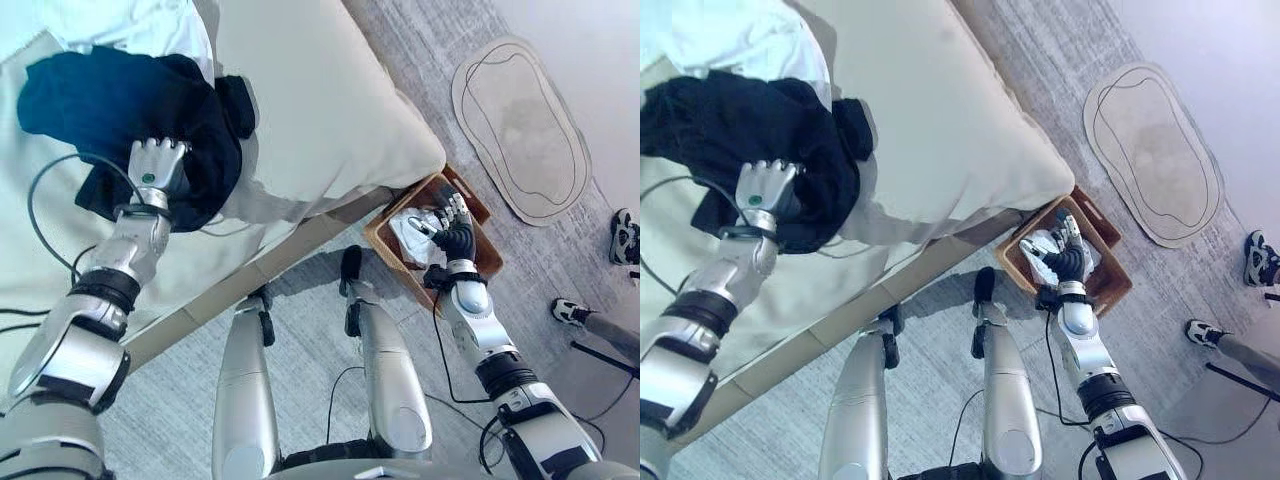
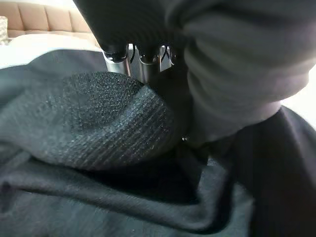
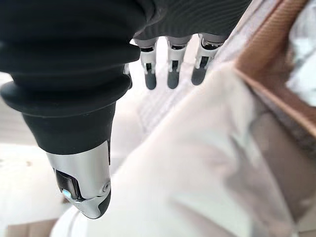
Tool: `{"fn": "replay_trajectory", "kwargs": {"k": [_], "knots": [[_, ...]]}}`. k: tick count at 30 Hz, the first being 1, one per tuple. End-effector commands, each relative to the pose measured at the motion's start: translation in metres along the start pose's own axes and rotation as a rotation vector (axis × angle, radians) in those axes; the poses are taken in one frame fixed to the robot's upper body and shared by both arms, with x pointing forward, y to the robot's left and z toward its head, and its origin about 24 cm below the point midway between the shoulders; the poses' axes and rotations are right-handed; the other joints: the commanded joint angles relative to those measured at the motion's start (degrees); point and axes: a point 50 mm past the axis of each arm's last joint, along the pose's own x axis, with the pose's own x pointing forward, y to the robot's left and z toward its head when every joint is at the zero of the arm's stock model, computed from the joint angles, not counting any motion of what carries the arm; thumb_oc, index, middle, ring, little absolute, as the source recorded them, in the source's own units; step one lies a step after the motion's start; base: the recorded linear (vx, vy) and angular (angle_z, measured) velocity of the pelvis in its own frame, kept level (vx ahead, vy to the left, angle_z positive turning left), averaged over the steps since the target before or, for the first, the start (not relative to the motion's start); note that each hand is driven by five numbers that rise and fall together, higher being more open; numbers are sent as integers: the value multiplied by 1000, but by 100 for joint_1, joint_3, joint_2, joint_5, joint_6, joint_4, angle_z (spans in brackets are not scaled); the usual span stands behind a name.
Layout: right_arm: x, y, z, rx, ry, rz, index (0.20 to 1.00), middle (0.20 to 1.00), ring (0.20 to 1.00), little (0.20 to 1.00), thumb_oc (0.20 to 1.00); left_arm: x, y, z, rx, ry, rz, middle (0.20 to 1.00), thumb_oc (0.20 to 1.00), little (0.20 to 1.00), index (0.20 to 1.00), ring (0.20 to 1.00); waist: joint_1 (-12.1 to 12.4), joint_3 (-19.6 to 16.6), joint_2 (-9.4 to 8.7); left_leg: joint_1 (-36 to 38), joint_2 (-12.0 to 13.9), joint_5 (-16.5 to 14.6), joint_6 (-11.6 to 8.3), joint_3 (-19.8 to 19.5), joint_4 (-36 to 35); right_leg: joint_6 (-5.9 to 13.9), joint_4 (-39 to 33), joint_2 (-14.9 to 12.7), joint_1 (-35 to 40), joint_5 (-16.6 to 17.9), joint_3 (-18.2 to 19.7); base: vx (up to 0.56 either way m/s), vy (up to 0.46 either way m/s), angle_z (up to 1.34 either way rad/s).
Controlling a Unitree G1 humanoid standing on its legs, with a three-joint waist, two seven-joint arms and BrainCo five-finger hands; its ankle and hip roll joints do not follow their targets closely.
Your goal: Pick up clothes into the bucket
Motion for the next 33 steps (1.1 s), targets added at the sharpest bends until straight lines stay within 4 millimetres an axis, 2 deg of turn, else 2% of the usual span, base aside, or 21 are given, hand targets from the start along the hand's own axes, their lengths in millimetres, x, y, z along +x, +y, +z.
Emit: {"fn": "replay_trajectory", "kwargs": {"k": [1,5,7,13,16,17,18,19,21,23,25,33], "knots": [[0,-29,15,-5,-83,-109,1000,1000,1000,1000,1000,-7,3,21,-225,-41,66,200,200,200,200,200,210,-382,191,263,-111,214,-17,-129,-412,536,-24,-468,407,30,-13,107,-23,4],[-1,-33,11,-75,-58,-113,1000,1000,1000,1000,1000,-23,16,47,-483,-129,125,200,200,200,200,200,361,-656,269,868,-164,360,-45,-156,-928,570,-453,-491,1019,142,-114,128,-40,9],[-2,-31,11,-88,-56,-81,1000,1000,1000,1000,1000,-29,30,63,-600,-204,169,200,200,200,200,200,429,-795,280,1128,-167,437,-77,-193,-1158,573,-660,-467,1306,171,-165,119,-65,8],[-5,-11,2,-211,-17,101,1000,1000,1000,1000,1000,-38,50,86,-839,-341,154,200,200,200,200,200,539,-1184,341,1865,-116,675,-148,-252,-1824,557,-1024,-331,1956,184,-267,106,-55,11],[-8,-7,4,-350,-31,213,1000,1000,1000,1000,1000,-41,63,91,-912,-402,168,200,200,200,200,200,540,-1359,361,2092,-90,757,-188,-282,-2011,541,-1088,-265,2171,149,-320,82,-41,12],[-8,-7,4,-379,-30,226,1000,1000,1000,1000,1000,-42,64,94,-932,-417,161,200,200,200,200,200,542,-1416,367,2171,-87,750,-191,-289,-2042,537,-1121,-251,2261,131,-339,116,-63,13],[-7,-1,6,-496,-58,301,1000,1000,1000,1000,1000,-43,65,100,-1013,-436,140,200,200,200,200,200,533,-1527,376,2308,-73,730,-189,-283,-2055,532,-1148,-220,2386,111,-339,91,-47,9],[-7,0,6,-498,-58,301,1000,1000,1000,1000,1000,-43,65,100,-1016,-435,139,200,200,200,200,200,530,-1519,384,2325,-70,726,-190,-283,-2060,532,-1154,-216,2403,111,-340,85,-46,1],[-4,4,9,-610,-97,329,1000,1000,1000,1000,1000,-44,64,111,-1126,-463,101,200,200,200,200,200,518,-1642,398,2462,-63,686,-177,-278,-2057,529,-1193,-171,2521,84,-320,69,-26,-1],[-5,6,8,-624,-99,336,1000,1000,1000,1000,1000,-45,64,114,-1144,-471,90,200,200,200,200,200,520,-1681,407,2538,-55,664,-178,-268,-2056,521,-1222,-150,2595,72,-310,74,-16,-2],[-4,21,16,-669,-161,393,1000,1000,1000,1000,1000,-47,67,125,-1200,-519,61,200,200,200,200,200,497,-1833,427,2762,-20,611,-173,-225,-2094,503,-1234,-95,2749,-1,-250,105,-26,-7],[0,60,15,-691,-185,544,1000,1000,1000,1000,1000,-44,87,149,-1359,-662,15,200,200,200,200,200,492,-2184,481,3226,57,503,-173,-66,-2183,486,-1323,-1,3093,-83,-141,74,-29,-13]]}}
